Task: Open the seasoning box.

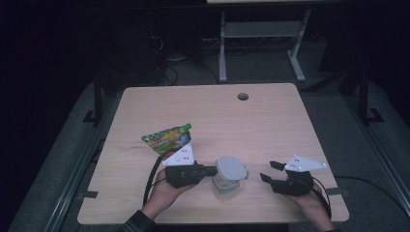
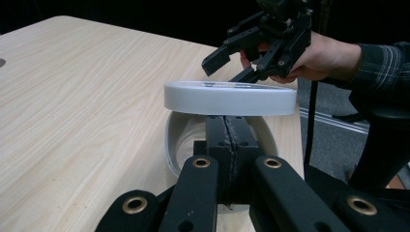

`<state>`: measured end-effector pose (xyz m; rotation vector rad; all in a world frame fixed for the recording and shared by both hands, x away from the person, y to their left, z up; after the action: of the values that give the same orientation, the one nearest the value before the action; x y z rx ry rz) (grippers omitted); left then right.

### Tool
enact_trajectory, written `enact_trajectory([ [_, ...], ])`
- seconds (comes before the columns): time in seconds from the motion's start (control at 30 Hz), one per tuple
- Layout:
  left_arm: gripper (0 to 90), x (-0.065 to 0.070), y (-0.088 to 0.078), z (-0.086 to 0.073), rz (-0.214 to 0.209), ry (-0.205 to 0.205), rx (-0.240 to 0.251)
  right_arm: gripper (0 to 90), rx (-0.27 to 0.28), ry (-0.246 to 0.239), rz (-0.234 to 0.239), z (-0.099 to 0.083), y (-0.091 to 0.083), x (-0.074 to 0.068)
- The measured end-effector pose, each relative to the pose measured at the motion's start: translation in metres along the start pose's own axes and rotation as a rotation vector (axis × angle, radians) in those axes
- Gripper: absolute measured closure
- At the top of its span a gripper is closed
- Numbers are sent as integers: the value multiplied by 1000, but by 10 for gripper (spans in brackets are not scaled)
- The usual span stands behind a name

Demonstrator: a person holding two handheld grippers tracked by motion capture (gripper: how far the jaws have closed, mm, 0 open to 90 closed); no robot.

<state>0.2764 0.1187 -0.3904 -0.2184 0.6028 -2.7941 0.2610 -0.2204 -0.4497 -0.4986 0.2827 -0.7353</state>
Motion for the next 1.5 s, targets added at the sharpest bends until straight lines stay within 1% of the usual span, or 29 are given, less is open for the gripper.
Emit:
enact_trajectory([
  [0.13,897,0,0,2,-12,-7,9,395,1,-1,0,0,0,0],
  [0.2,897,0,1,5,-20,-2,12,395,0,-2,0,0,0,0],
  [0.43,897,0,4,11,-33,-8,26,394,-1,1,0,-1,1,0],
  [0.53,897,-1,5,14,-37,-2,31,394,-1,1,1,-1,1,1],
  [0.57,896,-1,6,15,-38,-7,32,395,-1,2,2,-1,1,1],
  [0.8,897,-1,12,21,-46,1,34,395,-2,5,3,-1,1,1],
  [0.9,897,-1,14,24,-49,11,35,395,-2,5,3,-1,0,1],
  [1.07,897,-1,17,29,-52,11,41,394,-2,3,2,-1,0,2],
  [1.1,897,-1,18,30,-51,18,38,395,-2,3,1,-1,0,2],
  [1.2,897,-2,20,32,-55,19,49,395,-3,4,1,-1,0,2],
  [1.43,897,-4,25,39,-59,31,50,395,-4,3,1,-1,0,2],
  [1.47,897,-4,27,40,-62,27,53,395,-4,3,1,-2,0,2],
  [1.5,897,-4,28,41,-64,36,49,395,-4,2,1,-2,0,2],
])
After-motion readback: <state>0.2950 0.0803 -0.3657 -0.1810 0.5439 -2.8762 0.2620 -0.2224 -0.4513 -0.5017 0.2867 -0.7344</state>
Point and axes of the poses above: each handheld gripper's, and its own axes: y roughly forward along the jaws, z roughly out of its top, x roughly to its right, the point moved 1 cm from there along y, roughly forward along the jaws, and after that the axes turned 2 degrees about z, right-handed, at the moved point
